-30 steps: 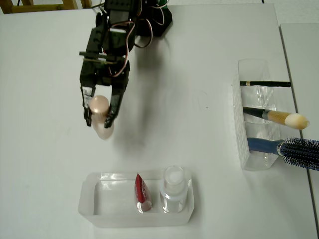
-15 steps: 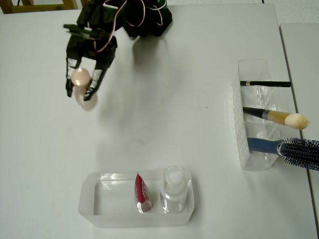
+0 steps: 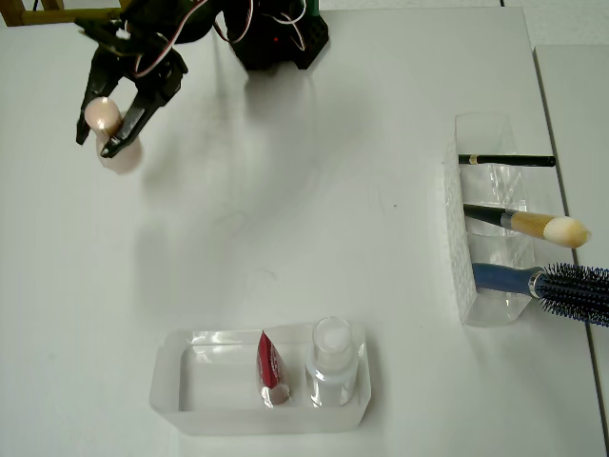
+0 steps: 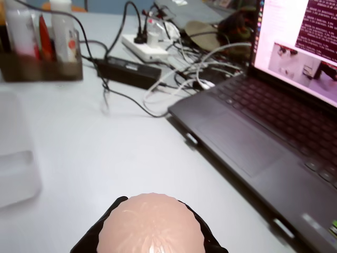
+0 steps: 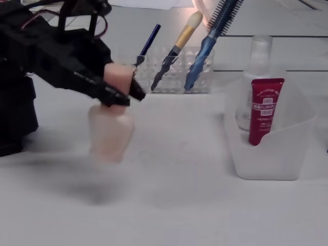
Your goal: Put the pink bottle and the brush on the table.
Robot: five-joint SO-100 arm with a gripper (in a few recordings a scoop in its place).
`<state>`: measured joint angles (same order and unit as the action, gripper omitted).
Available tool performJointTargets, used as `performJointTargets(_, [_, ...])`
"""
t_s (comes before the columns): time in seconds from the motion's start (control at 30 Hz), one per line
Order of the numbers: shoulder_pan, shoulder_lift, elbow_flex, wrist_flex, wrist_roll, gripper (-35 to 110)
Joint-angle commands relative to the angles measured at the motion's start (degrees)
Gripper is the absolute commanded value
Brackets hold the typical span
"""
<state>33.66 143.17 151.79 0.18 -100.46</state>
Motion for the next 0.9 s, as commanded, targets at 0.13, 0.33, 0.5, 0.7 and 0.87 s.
performJointTargets(0.13, [9.0, 3.4, 2.2, -3.2, -2.5, 0])
performJointTargets(0.33, [15.2, 3.6, 5.2, -7.6, -4.0, 0])
performJointTargets(0.5, [19.2, 3.6, 7.6, -10.4, -4.8, 0])
performJointTargets(0.7, [23.1, 3.1, 11.3, -19.0, -4.4, 0])
performJointTargets(0.87, [25.3, -1.6, 11.8, -25.6, -3.8, 0])
